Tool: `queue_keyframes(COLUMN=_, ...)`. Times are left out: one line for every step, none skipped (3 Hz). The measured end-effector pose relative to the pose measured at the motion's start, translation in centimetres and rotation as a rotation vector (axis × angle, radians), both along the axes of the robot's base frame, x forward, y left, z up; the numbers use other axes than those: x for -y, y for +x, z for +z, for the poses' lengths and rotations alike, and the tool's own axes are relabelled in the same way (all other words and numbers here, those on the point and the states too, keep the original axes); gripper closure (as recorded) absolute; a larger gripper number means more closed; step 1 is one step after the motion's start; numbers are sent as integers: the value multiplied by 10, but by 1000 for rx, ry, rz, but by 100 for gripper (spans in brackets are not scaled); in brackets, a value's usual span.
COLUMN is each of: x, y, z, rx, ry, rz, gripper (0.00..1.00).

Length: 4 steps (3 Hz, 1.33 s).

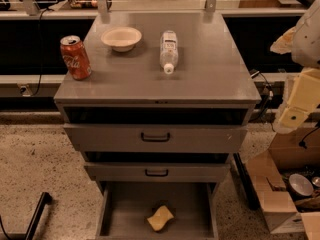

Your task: Pick sponge from bottom drawer and place on counter

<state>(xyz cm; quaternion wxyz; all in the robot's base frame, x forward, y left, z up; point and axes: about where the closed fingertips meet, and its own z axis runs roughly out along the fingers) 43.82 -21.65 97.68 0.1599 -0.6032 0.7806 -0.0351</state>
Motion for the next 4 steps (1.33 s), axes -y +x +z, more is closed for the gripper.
queue_keyframes(x=0, y=0, z=0, rx=0, ry=0, rz=0, gripper=0)
queue_keyframes(x=-23, y=7, z=-13, rx=-11, ry=65, rz=54, gripper=0)
queue_keyframes(x=-146, y=-7, z=-59, rx=-41, ry=310, rz=228, gripper=0)
queue_keyframes(x=-235, y=-26, z=-113, rx=-78, ry=455, rz=385, gripper=0)
